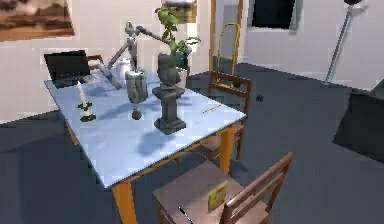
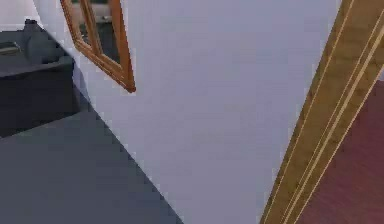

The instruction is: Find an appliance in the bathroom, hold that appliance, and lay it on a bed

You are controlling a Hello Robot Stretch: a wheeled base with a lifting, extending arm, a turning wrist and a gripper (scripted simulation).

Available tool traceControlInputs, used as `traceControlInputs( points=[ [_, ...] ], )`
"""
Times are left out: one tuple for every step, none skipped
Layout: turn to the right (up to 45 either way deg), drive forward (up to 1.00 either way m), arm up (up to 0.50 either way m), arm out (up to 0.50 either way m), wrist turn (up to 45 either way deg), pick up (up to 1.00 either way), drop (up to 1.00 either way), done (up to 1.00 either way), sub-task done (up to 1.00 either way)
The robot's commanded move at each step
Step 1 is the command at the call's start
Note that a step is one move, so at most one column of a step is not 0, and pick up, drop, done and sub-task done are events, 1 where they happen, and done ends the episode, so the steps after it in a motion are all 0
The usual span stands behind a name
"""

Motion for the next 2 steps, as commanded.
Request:
traceControlInputs(
  points=[
    [45.0,0.0,0.0,0.0,0.0,0.0,0.0,0.0,0.0],
    [3.0,0.0,0.0,0.0,0.0,0.0,0.0,0.0,0.0]
  ],
)
